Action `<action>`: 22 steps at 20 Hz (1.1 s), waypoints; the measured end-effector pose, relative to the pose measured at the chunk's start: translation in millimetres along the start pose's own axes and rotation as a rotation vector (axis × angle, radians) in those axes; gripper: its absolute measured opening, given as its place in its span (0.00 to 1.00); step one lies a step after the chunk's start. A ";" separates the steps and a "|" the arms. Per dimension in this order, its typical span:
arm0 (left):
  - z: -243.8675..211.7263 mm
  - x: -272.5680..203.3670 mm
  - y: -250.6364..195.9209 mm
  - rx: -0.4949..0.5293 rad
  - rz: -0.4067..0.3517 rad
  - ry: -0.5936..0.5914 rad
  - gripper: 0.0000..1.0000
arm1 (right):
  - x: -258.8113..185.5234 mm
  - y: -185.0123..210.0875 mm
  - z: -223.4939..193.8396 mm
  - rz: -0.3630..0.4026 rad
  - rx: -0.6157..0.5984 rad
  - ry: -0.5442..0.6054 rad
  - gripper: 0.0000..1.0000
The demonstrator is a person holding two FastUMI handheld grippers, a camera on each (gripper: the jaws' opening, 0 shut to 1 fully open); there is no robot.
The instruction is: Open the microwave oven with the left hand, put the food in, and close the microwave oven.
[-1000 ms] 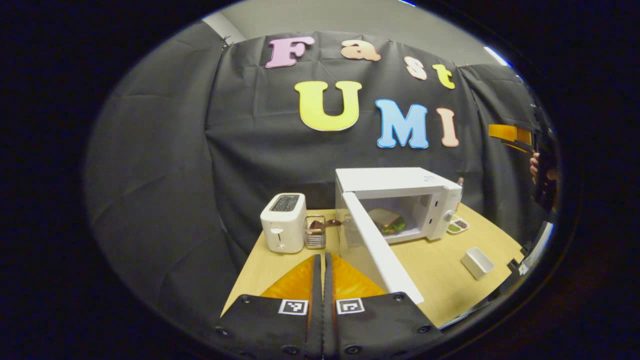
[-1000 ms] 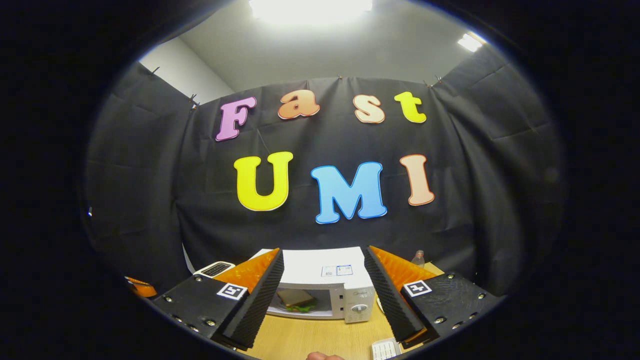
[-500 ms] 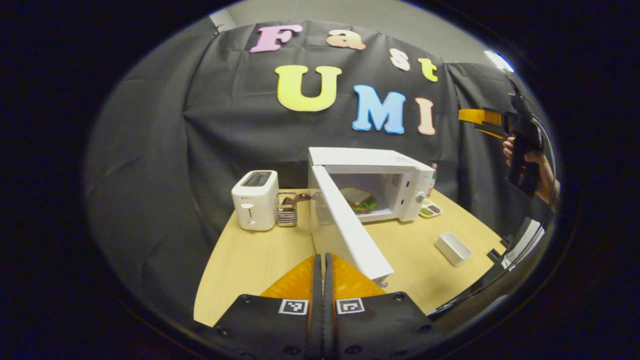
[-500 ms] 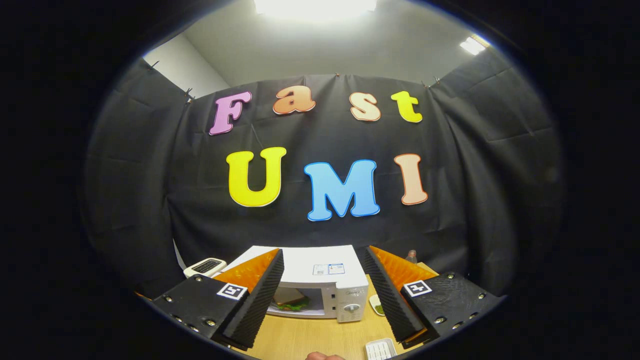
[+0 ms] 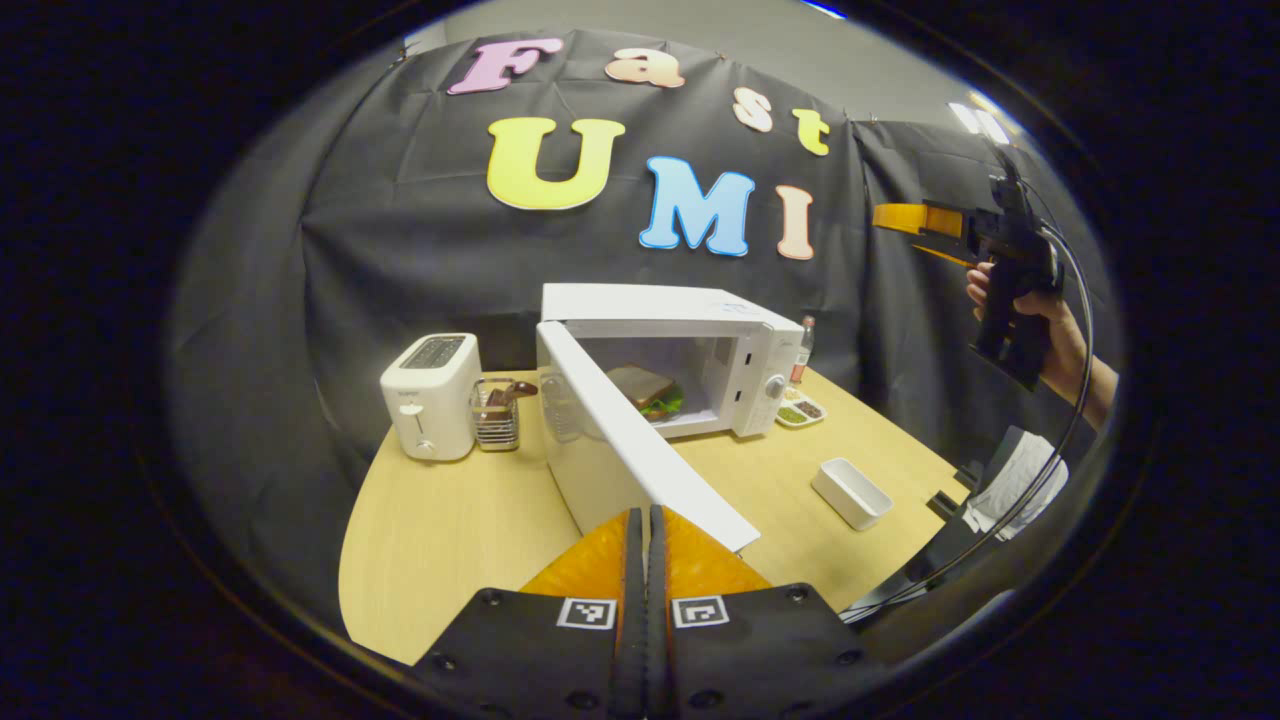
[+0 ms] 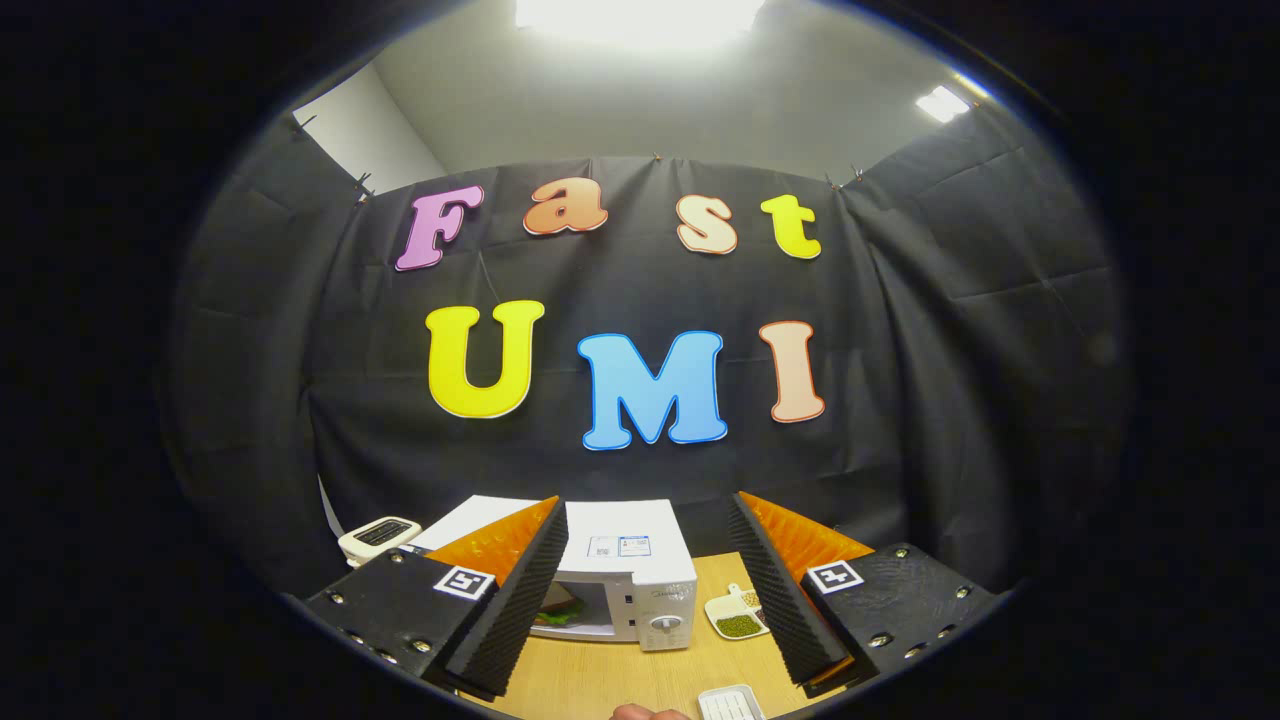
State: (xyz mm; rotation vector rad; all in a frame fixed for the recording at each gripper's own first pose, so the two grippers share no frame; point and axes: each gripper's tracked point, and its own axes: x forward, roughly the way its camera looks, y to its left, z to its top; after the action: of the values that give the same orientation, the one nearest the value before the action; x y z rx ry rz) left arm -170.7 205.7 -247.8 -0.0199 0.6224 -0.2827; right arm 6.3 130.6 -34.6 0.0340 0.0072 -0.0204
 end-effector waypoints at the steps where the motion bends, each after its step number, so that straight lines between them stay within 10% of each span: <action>1: 3.0 5.3 -6.7 -0.005 0.000 -0.001 0.05 | 1.6 -3.7 -0.5 0.006 -0.001 0.004 0.98; 22: 49.3 149.1 -140.4 0.017 0.001 -0.021 0.09 | 29.4 -116.4 13.2 0.060 0.010 -0.021 0.98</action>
State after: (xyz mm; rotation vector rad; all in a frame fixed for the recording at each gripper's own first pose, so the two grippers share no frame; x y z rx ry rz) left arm -62.4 27.6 -278.6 -0.0062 0.5990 -0.2865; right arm 33.4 13.2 -25.6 0.0442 -0.0150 0.0392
